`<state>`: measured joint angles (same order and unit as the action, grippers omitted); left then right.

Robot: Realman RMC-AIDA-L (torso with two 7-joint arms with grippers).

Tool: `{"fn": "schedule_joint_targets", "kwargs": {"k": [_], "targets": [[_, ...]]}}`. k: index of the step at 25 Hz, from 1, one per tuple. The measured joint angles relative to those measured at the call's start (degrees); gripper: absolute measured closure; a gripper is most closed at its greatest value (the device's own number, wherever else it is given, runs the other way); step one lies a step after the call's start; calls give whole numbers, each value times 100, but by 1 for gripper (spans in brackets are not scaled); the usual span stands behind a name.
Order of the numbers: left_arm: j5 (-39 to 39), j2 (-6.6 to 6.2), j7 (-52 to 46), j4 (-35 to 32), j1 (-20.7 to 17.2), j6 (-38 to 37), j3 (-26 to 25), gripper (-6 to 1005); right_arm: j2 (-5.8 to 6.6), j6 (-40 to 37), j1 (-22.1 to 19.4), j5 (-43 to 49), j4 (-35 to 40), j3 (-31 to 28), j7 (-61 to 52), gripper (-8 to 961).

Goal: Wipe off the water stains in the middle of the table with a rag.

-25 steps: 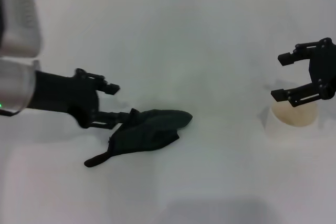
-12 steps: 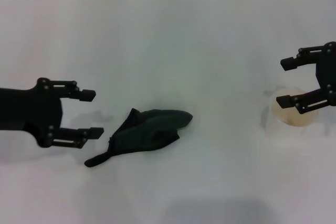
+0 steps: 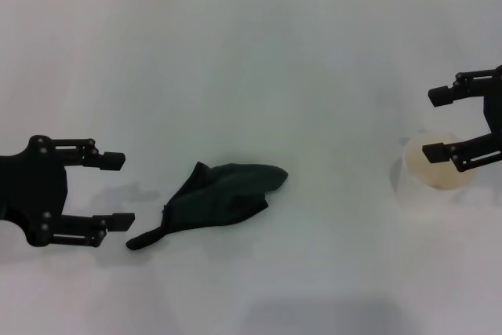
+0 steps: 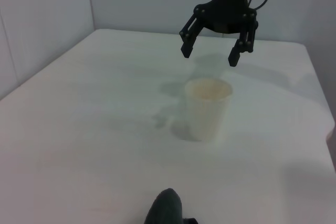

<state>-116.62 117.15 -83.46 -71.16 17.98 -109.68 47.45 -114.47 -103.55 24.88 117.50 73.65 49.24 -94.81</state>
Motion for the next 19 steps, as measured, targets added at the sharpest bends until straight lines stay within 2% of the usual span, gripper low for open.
{"fn": "schedule_joint_targets", "kwargs": {"k": [19], "targets": [[59,18,67,29,-128,-75,46,232,26,-296,-10,-422,31,-369,226,103]]}}
